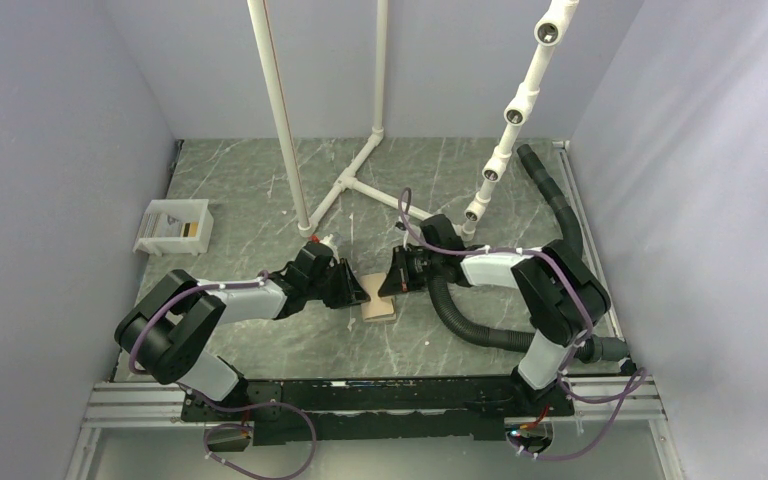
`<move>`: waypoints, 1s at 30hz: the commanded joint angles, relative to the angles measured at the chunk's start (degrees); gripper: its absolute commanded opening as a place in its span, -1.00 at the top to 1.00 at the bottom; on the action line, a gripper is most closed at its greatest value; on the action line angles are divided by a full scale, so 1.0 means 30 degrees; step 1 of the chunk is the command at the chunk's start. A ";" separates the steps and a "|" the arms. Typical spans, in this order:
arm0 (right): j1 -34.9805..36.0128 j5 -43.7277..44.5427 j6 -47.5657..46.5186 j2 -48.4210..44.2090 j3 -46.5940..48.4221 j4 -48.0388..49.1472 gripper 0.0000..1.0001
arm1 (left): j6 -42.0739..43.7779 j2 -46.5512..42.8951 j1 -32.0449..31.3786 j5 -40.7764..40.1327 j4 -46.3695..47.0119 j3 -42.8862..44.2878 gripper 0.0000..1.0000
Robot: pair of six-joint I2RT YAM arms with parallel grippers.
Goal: Put the credit cards into the card holder
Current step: Close the card holder at the center of the board.
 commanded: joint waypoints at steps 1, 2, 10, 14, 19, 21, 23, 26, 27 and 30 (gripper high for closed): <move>0.0259 -0.0253 -0.0503 0.0541 0.0780 0.0240 1.00 | 0.0525 0.0068 -0.0070 -0.0588 -0.1374 -0.0187 0.42; 0.0248 -0.0185 -0.0567 0.0618 0.0860 0.0043 1.00 | 0.0525 0.0068 -0.0083 -0.0562 -0.1367 -0.0182 0.42; 0.0262 0.0432 -0.0997 0.1511 0.1298 -0.1469 1.00 | 0.0546 -0.0114 -0.0084 -0.0608 -0.1478 -0.0186 0.43; 0.0271 0.1078 -0.1190 0.2027 0.1536 -0.2386 1.00 | 0.0554 -0.0195 -0.0085 -0.0624 -0.1522 -0.0217 0.43; 0.0180 0.1941 -0.0907 0.3239 0.1788 -0.3380 1.00 | 0.0521 -0.0245 -0.0085 -0.0616 -0.1517 -0.0233 0.43; 0.0182 0.2192 -0.0782 0.3779 0.1836 -0.3458 1.00 | 0.0547 -0.0332 -0.0078 -0.0660 -0.1574 -0.0248 0.43; 0.0079 0.2359 -0.0612 0.4251 0.1854 -0.3382 1.00 | 0.0554 -0.0439 -0.0085 -0.0712 -0.1655 -0.0274 0.43; -0.0052 0.2065 -0.1110 0.4603 0.2541 -0.3921 1.00 | 0.0583 -0.0574 -0.0067 -0.0806 -0.1758 -0.0336 0.43; 0.0216 0.2599 -0.1595 0.4440 0.3068 -0.4725 1.00 | 0.0569 -0.0576 -0.0070 -0.0805 -0.1796 -0.0336 0.41; 0.1477 0.5158 -0.3245 0.3083 0.5440 -0.8175 0.88 | 0.0681 -0.0645 -0.0081 -0.0739 -0.2173 -0.0058 0.29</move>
